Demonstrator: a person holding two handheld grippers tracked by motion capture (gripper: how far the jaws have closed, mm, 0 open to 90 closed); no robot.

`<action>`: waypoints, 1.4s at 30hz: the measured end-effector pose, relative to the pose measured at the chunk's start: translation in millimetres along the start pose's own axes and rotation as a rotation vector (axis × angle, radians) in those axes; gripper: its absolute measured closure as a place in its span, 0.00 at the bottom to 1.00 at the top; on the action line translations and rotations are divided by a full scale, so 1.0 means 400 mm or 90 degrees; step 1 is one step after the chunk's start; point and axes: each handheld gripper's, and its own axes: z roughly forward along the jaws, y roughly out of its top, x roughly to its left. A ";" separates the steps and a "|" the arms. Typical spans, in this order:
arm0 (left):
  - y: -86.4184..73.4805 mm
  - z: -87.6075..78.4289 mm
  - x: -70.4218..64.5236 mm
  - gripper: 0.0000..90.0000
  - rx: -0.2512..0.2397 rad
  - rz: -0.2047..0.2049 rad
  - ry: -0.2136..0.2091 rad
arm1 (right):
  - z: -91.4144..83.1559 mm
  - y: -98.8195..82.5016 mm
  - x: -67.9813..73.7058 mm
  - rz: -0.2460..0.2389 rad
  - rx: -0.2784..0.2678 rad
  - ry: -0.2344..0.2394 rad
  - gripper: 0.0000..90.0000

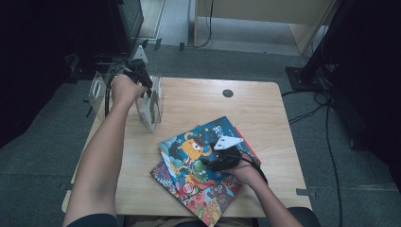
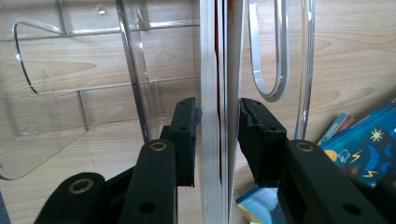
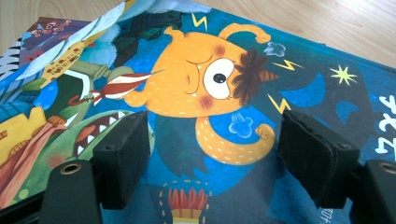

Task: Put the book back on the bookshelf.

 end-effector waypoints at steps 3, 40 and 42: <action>-0.001 -0.005 -0.001 0.75 -0.002 0.000 0.004 | 0.000 0.000 0.000 0.000 0.000 0.000 0.28; -0.097 -0.053 0.000 0.71 -0.074 0.059 -0.078 | 0.000 0.000 -0.001 0.000 0.000 0.001 0.28; -0.106 -0.058 0.001 0.70 -0.083 0.060 -0.088 | 0.000 0.000 -0.002 0.001 -0.001 0.002 0.28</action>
